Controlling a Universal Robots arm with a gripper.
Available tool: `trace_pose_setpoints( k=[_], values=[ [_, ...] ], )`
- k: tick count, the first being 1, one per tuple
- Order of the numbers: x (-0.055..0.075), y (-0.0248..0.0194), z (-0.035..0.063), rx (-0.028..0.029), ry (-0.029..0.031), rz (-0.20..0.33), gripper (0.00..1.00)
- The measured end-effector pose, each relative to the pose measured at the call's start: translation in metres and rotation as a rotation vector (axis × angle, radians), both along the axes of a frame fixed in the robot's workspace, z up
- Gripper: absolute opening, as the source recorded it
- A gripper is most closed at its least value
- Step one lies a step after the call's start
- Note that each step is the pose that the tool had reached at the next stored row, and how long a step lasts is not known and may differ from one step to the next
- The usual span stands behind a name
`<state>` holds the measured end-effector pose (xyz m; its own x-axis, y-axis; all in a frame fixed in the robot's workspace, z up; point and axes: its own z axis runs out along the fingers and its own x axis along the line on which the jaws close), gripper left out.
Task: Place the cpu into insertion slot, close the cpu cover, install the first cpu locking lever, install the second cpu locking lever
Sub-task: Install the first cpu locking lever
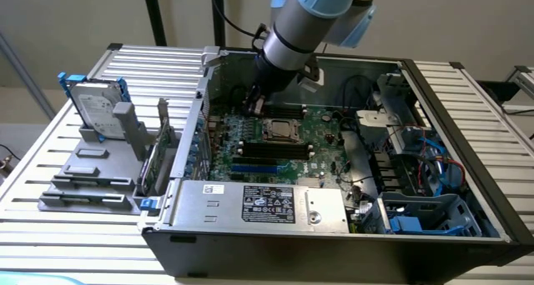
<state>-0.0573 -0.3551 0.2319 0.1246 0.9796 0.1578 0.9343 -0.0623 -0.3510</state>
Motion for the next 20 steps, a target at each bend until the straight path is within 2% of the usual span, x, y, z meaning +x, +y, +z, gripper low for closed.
trace_pose_setpoints(
  k=[9,16,20],
  values=[
    [-0.0017,0.0000,0.0005,0.0008,0.0003,-0.092,0.11],
    [-0.0084,0.0009,-0.0015,0.0007,0.0008,-0.126,0.11],
    [-0.0099,0.0009,-0.0018,0.0007,0.0008,-0.163,0.11]
  ],
)
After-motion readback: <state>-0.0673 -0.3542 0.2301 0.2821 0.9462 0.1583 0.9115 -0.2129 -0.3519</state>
